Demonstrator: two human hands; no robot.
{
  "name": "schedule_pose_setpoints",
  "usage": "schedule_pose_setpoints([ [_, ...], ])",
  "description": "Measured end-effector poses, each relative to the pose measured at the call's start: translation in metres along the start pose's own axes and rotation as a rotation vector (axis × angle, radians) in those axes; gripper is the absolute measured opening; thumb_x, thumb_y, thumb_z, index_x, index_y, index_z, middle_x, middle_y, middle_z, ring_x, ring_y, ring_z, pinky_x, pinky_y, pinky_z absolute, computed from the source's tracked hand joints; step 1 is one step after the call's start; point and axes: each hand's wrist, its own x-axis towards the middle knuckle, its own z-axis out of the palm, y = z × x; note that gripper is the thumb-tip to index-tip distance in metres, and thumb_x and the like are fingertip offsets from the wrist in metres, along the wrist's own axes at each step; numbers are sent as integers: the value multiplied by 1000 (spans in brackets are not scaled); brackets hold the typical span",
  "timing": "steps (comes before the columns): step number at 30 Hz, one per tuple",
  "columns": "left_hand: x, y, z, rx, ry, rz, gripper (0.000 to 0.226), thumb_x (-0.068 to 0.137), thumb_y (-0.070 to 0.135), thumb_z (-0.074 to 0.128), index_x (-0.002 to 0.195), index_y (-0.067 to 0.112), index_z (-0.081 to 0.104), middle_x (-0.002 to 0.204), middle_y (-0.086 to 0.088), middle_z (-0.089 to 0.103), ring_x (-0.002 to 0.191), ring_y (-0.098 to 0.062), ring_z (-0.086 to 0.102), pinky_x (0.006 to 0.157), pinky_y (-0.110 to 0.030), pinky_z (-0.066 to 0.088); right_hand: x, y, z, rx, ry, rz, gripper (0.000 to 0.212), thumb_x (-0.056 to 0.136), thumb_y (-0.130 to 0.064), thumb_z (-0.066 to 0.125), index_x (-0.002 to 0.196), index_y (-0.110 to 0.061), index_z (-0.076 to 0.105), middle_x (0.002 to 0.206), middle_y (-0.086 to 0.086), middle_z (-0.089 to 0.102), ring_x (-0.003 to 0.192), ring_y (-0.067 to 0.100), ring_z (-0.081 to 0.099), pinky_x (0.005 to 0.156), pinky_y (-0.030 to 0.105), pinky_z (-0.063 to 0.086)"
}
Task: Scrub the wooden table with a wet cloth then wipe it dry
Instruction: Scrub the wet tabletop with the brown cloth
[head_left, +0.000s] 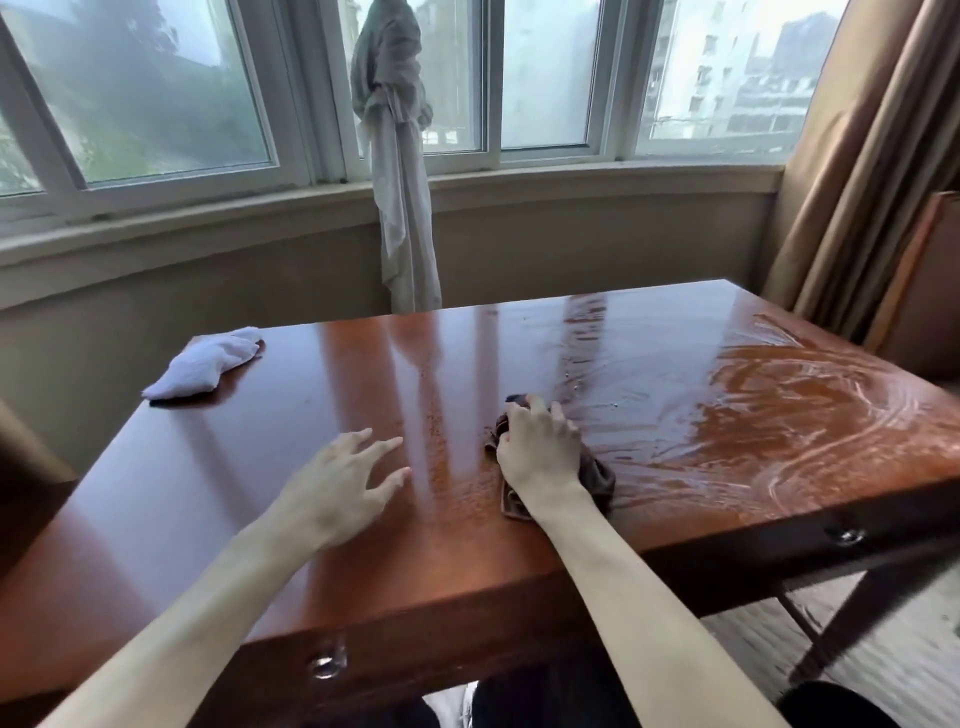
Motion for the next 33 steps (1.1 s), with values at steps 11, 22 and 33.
schedule_pose_setpoints([
  [11,-19,24,2,158,-229,26,78,89,80,32,157,46,16,168,2,15,153,-21,20,118,-49,32,0,30,-13,99,-17,-17,47,88,-23,56,132,-36,64,131,-1,62,119,31,59,92,40,50],
  [22,-22,26,3,225,-177,62,78,90,80,24,158,45,14,166,3,20,150,-20,25,115,-43,37,6,46,-15,186,-39,-110,52,83,-25,55,131,-42,64,130,-9,62,117,26,61,91,39,52],
  [33,36,42,21,126,107,76,86,87,64,2,150,24,43,152,1,44,142,-21,37,116,-37,33,33,29,7,189,-4,-212,51,82,-24,58,131,-40,64,132,-15,62,118,16,58,90,32,49],
])
